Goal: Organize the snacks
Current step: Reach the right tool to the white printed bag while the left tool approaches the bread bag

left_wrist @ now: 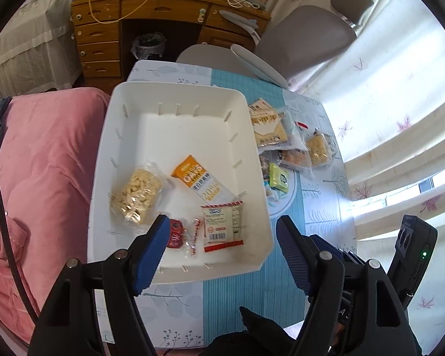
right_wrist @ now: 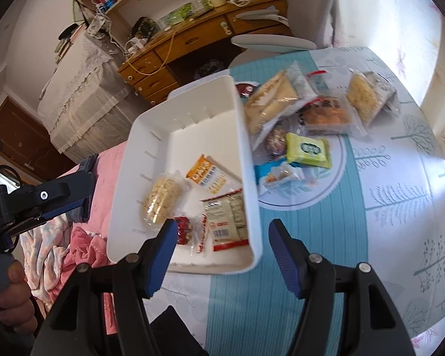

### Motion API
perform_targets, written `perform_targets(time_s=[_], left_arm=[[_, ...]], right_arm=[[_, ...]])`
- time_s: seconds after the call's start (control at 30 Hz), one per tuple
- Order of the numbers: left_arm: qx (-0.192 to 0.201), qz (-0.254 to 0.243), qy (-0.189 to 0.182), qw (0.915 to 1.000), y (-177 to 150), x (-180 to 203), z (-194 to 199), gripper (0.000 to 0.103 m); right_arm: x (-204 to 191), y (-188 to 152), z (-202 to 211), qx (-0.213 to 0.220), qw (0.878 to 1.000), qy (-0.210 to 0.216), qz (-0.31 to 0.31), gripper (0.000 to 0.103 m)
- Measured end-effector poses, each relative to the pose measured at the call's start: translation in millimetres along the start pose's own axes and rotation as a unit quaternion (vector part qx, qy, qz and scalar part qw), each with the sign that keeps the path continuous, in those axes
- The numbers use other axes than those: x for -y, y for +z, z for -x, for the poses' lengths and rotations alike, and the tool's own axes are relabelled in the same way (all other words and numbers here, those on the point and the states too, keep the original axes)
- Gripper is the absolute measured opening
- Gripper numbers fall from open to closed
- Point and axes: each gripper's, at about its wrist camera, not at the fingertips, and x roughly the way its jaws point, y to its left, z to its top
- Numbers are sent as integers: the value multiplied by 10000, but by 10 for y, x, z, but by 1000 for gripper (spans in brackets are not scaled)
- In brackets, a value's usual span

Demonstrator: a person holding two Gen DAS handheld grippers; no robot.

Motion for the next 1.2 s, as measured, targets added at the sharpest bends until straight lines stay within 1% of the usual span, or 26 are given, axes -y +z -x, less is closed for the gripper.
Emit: perform_targets(time_s=[0.2, 0.27, 0.3, 0.33, 0.43, 0.57, 0.73, 0.87, 0.93, 1.1, 1.2], left_arm=[[-117, -318, -74, 9994, -21, 372, -104, 72], [-151, -428, -83, 9989, -19, 497, -140, 72], [-171, -472, -89, 9987, -20, 558, -157, 72], [-189, -520, -93, 9984, -23, 635, -178, 72], [-205, -581, -77, 9981, -12, 788, -214, 72], [-118, -749, 12, 9971, 24, 1053, -233, 72], [-64, -753, 68, 9971, 134, 1317, -294, 74], [17, -710, 204, 9973, 254, 1485, -358, 77], [40, -675, 281, 9973, 321, 1549, -396, 80], [76, -823, 772, 9936, 503, 1731, -566, 82], [1, -946, 1091, 9895, 601, 1823, -724, 82]], right_arm=[[338, -19, 173, 37, 9993, -228, -278, 65], [466, -5, 236, 67, 9989, -308, -360, 69], [542, 2, 270, 83, 9985, -344, -409, 73], [600, 7, 293, 93, 9983, -373, -448, 75], [776, 45, 361, 93, 9976, -426, -534, 75], [963, 129, 462, 136, 9974, -468, -530, 75], [1185, 321, 568, 216, 9976, -517, -416, 76], [1351, 489, 595, 249, 9977, -533, -350, 77], [1454, 591, 594, 265, 9977, -524, -324, 80], [1652, 834, 553, 263, 9981, -470, -300, 81], [1758, 1003, 488, 249, 9983, -458, -259, 81]])
